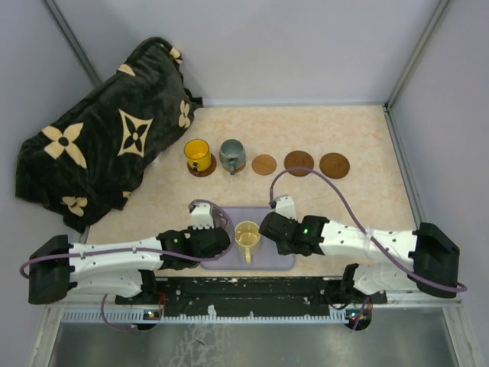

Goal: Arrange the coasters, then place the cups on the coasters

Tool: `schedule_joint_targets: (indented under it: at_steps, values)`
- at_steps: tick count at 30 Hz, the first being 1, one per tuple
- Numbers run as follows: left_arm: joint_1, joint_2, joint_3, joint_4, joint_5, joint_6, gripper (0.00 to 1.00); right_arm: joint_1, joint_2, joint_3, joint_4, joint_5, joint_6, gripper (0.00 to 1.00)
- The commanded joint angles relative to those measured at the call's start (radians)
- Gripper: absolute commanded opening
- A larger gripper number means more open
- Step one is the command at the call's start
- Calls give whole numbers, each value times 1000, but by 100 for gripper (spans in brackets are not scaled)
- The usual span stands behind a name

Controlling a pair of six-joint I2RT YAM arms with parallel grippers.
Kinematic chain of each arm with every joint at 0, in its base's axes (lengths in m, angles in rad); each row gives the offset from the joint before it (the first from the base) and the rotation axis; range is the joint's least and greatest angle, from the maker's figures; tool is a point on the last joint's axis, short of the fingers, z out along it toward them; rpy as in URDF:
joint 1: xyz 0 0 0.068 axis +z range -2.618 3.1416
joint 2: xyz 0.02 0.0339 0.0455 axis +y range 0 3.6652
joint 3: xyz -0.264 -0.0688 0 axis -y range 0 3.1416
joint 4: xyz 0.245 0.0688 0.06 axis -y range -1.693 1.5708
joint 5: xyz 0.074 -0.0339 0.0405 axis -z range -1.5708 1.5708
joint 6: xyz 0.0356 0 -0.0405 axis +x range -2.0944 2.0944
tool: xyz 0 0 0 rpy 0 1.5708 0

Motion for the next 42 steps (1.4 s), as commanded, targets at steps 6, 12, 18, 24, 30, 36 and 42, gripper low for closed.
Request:
schedule_joint_targets:
  at_steps: [6,12,18,24,30,36,42]
  values:
    - [-4,13,-29,-39,33,-38,22,7,28,35,10,119,13,0]
    - [-3,14,-32,-39,33,-36,22,6,71,124,-13,227,-13,0]
    - [-3,3,-42,-39,31,-39,22,-33,75,221,56,322,-105,0]
    - [-4,13,-45,-29,34,-36,22,-204,82,292,205,241,-219,0]
    - [-3,35,-49,0,45,-27,22,-368,212,406,302,142,-309,0]
    - [-3,64,-38,2,51,-22,22,-441,403,525,380,108,-370,0]
    - [-3,63,-44,2,71,-19,22,-489,537,586,435,71,-375,0]
